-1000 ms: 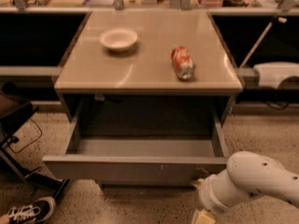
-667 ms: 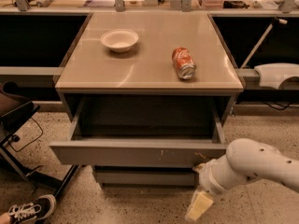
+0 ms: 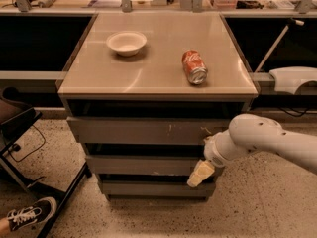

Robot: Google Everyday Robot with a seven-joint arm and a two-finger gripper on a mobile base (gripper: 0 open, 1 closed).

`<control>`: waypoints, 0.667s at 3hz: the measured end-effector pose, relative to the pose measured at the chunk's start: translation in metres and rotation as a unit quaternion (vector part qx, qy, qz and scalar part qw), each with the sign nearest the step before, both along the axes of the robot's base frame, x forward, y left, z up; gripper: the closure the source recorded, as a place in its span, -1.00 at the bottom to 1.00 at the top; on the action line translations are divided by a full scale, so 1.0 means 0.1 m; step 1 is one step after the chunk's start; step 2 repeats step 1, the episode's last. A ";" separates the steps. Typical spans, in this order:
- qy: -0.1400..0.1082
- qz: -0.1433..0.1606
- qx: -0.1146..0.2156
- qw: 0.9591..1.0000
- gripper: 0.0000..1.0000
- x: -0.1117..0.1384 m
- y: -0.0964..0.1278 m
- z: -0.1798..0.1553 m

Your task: Close top drawer

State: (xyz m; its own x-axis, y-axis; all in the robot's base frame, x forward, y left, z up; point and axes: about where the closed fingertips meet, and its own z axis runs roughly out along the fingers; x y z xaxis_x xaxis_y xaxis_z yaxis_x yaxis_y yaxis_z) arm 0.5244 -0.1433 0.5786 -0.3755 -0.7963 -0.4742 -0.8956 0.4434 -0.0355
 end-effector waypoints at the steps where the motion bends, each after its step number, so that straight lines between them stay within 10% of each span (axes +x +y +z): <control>1: 0.000 0.000 0.000 1.000 -1.00 0.00 0.00 0.00; 2: 0.000 0.000 0.000 1.000 -1.00 0.00 0.00 0.00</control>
Offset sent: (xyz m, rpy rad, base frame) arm 0.0000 0.0000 0.0000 0.0000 0.0000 0.0000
